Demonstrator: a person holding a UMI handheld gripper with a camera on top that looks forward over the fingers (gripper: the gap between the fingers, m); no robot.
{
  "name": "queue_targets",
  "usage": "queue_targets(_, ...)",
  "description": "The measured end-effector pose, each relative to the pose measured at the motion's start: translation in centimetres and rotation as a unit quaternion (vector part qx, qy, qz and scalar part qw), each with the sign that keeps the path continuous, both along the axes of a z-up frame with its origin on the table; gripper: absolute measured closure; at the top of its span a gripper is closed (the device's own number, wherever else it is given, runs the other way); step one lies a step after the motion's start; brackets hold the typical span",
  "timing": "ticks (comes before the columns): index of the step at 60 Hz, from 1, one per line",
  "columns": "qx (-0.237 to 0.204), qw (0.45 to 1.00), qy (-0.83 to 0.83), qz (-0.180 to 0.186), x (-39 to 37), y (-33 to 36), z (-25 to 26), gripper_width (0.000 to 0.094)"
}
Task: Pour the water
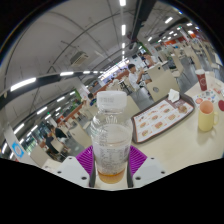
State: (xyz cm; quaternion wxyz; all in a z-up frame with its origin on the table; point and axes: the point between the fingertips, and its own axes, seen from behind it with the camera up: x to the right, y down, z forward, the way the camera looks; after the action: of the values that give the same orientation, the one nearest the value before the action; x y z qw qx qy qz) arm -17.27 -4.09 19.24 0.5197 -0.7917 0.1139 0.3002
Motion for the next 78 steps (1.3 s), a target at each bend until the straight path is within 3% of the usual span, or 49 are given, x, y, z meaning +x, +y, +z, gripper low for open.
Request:
queue_targets(13,-0.038,0.947,0.319,-0.029,9.5,3.6,7.4,0.0519)
queue_targets(30,-0.117,0.766,0.626,-0.087,20.6,7.8,3.8,0.052)
queue_targets(39,-0.153,0.721,0.667,-0.106,22.2,9.2,-0.5,0.0517)
queue_targets(49,-0.181,0.727,0.656,-0.094,22.1,8.6,-1.4,0.052)
queue_targets(58,-0.169,0.816,0.549,-0.058,21.6,8.4,0.2,0.0518)
queue_targets(67,-0.083,0.933,0.35,-0.027,24.7,8.7,4.8,0.0517)
queue_targets(78,0.057,0.995,0.065,-0.048,33.3,9.0,11.1,0.0518)
